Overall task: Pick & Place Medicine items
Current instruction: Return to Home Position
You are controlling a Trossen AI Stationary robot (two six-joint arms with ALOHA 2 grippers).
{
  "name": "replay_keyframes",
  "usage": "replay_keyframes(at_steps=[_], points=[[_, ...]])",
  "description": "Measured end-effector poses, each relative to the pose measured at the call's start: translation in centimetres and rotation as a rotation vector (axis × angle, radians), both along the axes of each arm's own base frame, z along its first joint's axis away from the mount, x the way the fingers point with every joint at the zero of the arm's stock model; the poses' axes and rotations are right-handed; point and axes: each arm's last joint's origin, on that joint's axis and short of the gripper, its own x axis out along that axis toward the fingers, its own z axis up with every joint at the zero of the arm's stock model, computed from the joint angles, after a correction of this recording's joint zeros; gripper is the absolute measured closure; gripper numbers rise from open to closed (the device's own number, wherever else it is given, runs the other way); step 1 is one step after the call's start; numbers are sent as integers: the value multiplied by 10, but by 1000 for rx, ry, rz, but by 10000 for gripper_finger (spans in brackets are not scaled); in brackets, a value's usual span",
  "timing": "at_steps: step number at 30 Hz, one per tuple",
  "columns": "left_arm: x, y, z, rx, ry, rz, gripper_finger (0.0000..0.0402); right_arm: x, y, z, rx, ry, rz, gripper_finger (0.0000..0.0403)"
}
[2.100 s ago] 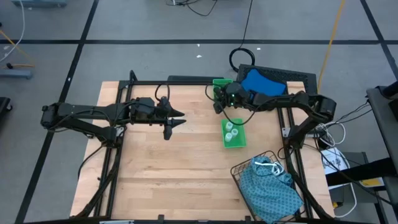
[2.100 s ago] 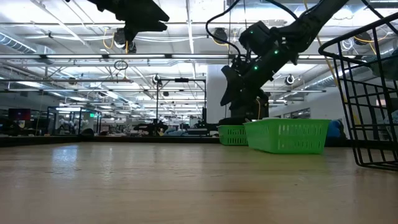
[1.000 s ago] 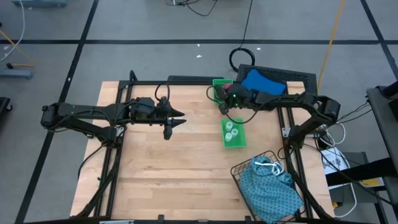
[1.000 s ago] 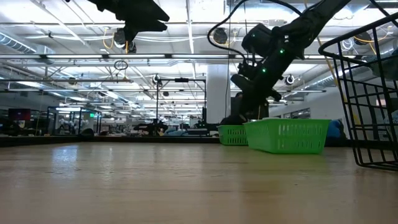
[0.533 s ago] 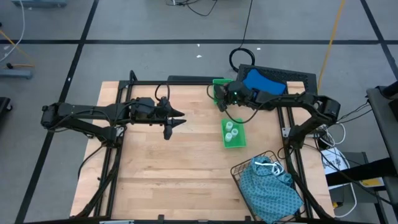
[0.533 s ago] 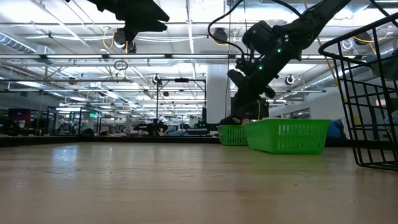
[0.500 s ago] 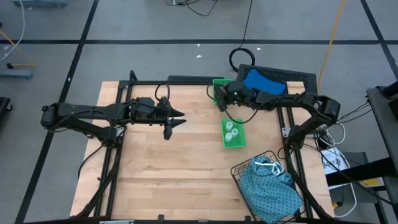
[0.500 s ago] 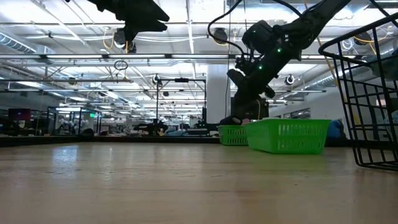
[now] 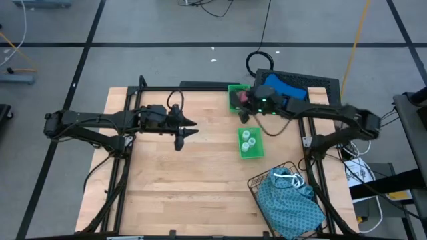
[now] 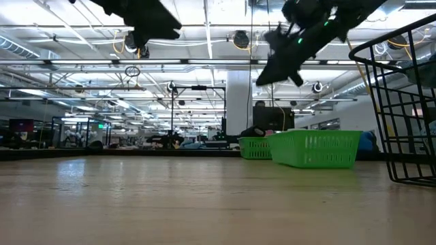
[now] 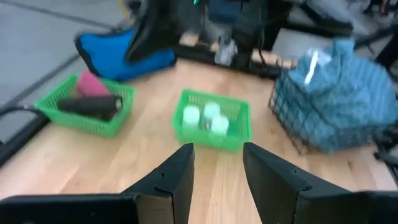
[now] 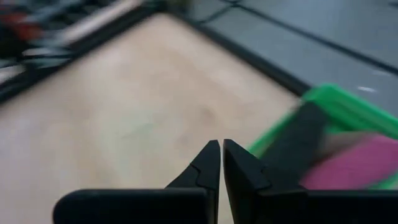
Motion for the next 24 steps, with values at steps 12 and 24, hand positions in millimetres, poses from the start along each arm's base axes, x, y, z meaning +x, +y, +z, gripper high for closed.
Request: replay_keyframes(at_steps=[12,24], points=[[-102,-2,46,175,-115,-8,256,-97,54,55,113,40,235,395],[-150,-6,-8,195,-213,36,256,-159,81,38,-92,-224,217,391]])
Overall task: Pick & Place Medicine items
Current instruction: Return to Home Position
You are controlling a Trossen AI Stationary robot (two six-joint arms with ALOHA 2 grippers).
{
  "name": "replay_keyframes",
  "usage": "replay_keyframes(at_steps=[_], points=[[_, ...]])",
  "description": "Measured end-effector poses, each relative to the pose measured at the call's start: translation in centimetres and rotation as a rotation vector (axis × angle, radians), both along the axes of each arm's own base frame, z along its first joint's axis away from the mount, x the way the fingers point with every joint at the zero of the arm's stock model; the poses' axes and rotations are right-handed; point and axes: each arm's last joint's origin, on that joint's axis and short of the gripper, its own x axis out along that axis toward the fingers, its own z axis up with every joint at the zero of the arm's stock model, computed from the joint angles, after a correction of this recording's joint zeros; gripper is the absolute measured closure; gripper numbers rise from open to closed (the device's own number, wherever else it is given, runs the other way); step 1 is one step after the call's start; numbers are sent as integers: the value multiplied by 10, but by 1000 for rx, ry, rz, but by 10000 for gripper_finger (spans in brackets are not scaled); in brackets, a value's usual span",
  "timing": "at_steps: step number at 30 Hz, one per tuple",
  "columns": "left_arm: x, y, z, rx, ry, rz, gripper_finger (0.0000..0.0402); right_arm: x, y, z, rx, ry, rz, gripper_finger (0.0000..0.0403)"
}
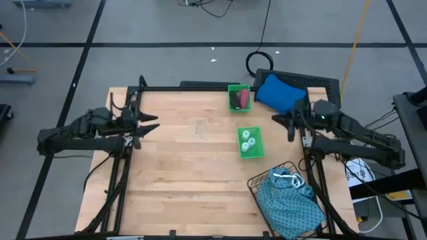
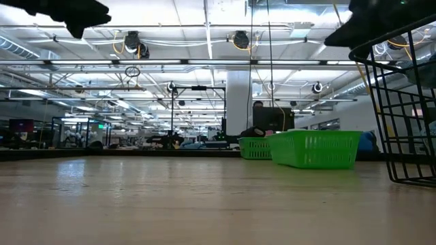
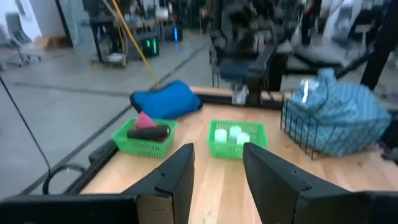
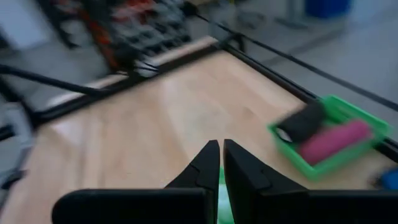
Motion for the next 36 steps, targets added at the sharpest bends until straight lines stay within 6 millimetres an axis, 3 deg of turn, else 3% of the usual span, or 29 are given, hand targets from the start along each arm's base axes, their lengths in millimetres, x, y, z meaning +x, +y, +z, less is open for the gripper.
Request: replay_keyframes(at_steps=[5,14,22,29,36], points=[[-7,0,-22,10,-58,37,256,-12,8,-23,-49,-129,114,390],[-9,1,-54,1,-120,79,256,-26,14,-49,-60,-232,126,391],[-6,0,-71,-4,-130,35,256,-19,19,-73,-137,-432,371,387],[-10,0,-78,-16,-164,35,256,-13,16,-97,-149,-509,380,391],[-3,1,-100,-69,-162,40,256,-12,16,-101,-222,-485,376,387]])
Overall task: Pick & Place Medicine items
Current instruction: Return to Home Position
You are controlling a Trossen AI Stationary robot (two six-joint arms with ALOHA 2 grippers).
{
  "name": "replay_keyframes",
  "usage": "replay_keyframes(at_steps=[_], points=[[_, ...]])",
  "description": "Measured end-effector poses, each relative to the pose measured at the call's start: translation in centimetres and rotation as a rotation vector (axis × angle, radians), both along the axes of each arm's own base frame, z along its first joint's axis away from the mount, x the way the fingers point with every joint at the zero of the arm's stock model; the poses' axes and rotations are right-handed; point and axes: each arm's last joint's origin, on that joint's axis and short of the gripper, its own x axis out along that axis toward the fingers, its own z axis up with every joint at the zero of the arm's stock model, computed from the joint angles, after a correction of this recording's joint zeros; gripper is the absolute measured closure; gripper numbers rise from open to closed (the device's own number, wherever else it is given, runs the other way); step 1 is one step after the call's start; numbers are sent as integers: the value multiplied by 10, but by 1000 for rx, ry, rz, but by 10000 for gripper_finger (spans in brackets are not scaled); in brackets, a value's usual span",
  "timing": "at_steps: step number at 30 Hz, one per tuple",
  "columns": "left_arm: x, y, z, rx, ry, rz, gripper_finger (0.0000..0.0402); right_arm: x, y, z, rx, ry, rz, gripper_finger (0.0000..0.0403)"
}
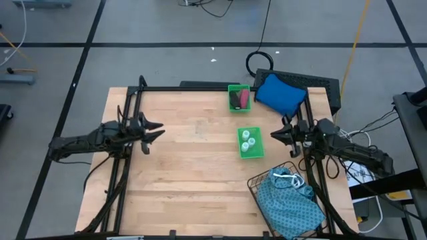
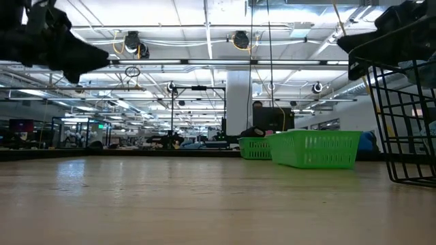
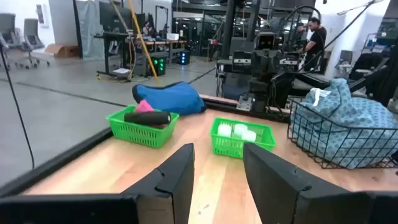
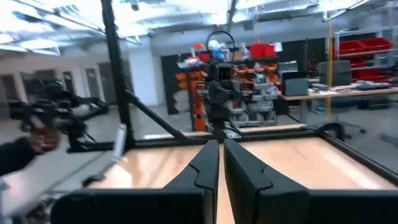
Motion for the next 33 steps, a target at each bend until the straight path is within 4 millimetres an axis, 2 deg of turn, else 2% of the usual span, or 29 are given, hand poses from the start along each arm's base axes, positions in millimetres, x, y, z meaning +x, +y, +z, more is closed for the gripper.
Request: replay_keyframes(at_steps=[6,15,24,33], points=[[5,3,-24,-80,41,83,256,3,-5,-11,-14,107,-142,390],[7,5,-27,-61,58,134,256,5,-12,-17,33,162,-339,385],[7,4,-26,-61,56,133,256,7,-11,-21,170,205,-272,383],[7,4,-26,-62,56,133,256,7,-11,-21,164,205,-274,383]])
